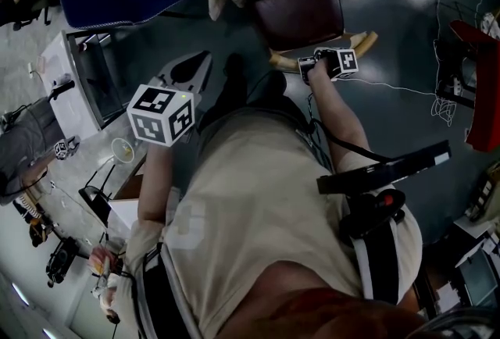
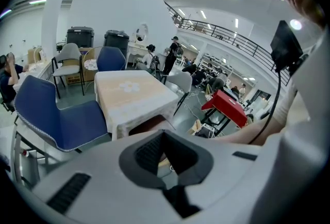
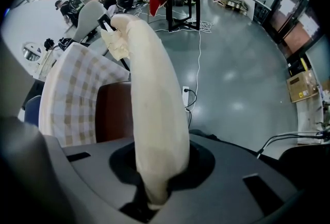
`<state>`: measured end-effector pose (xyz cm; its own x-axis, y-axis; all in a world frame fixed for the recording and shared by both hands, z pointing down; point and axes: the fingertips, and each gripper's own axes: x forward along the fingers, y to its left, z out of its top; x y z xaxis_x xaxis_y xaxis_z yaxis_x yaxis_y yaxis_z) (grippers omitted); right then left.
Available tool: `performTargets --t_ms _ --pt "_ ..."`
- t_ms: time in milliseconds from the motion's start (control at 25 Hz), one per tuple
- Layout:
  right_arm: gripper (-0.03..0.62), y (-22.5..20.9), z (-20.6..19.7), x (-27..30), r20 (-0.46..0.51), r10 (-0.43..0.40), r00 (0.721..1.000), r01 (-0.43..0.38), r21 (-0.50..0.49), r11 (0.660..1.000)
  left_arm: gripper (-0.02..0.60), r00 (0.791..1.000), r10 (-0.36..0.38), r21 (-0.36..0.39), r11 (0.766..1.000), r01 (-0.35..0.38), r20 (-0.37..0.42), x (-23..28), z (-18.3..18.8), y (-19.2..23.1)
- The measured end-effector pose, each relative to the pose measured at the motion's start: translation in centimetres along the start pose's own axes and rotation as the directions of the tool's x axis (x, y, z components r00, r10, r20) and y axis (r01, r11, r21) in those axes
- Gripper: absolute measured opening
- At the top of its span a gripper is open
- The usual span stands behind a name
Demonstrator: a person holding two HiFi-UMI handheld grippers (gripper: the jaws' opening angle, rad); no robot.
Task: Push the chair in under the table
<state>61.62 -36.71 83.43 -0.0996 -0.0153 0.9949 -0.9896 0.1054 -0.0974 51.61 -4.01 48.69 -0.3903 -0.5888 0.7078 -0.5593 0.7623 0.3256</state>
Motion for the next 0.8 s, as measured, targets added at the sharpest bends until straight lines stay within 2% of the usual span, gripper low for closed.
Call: performTargets --t_ms 560,800 --pt "0.063 2.3 -0.2 0.2 0.012 0.011 1.000 -0.011 0.001 1.000 0.006 1.000 0.029 -0.017 0.999 -0.028 0.002 -0.1 0.4 1.0" --pt "0.064 1.8 0.3 0.1 0.013 -0.005 1.000 0.004 0.029 1.000 0.006 1.000 0.002 -0.015 1.000 -0.002 -0.010 1.3 0.0 0.5"
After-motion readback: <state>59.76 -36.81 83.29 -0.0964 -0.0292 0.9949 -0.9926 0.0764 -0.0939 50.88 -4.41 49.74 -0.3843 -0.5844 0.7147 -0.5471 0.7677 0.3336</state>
